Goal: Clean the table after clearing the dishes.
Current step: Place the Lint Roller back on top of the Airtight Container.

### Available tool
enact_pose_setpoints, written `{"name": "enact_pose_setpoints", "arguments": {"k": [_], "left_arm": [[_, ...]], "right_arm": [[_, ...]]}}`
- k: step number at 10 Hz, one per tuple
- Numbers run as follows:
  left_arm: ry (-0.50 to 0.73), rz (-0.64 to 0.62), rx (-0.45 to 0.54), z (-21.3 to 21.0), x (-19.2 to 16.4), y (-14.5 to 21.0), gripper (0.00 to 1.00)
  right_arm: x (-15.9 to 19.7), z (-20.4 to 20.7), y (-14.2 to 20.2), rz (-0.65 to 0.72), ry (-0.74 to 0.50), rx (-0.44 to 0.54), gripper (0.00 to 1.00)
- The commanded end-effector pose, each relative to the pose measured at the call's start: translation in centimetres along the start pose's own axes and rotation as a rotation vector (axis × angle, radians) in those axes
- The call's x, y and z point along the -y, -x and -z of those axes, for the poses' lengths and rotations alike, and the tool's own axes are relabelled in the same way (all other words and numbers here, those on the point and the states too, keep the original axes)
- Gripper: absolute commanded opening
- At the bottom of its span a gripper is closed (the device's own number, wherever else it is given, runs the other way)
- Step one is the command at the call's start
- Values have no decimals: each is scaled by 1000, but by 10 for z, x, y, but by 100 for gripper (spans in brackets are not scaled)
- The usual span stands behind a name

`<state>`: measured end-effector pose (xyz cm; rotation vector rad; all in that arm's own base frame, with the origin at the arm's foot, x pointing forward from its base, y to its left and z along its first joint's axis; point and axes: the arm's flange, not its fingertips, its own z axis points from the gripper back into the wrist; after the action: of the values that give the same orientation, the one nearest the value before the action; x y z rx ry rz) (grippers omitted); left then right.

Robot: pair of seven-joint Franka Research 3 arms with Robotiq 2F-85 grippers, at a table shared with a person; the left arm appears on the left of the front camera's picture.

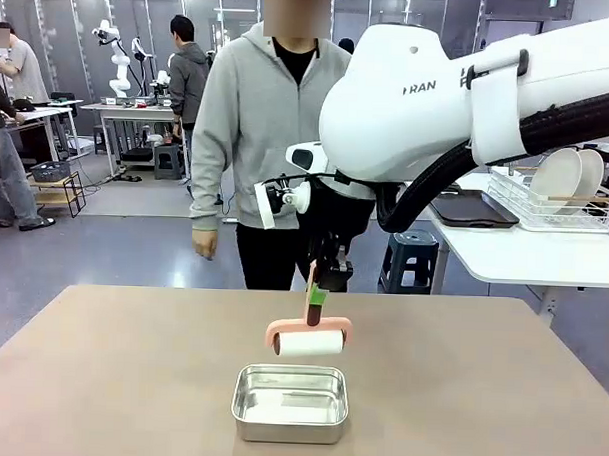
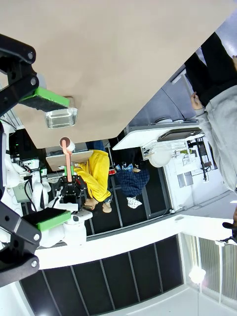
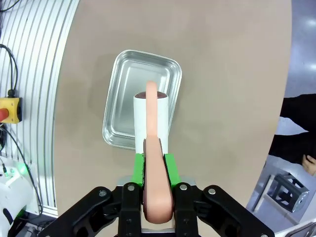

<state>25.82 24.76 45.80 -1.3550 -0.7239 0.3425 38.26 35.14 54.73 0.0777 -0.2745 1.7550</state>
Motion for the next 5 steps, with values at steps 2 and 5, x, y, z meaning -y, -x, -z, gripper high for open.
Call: {"name": "enact_pose_setpoints", "arguments": {"k": [2,5], "left_arm": [[15,12,1,-2,3,-1,100],[15,12,1,-2,3,-1,100]], "right_arm": [[-3,-7,1,-11,6,9,21],[2,10,10,56,-26,-41,21]]}}
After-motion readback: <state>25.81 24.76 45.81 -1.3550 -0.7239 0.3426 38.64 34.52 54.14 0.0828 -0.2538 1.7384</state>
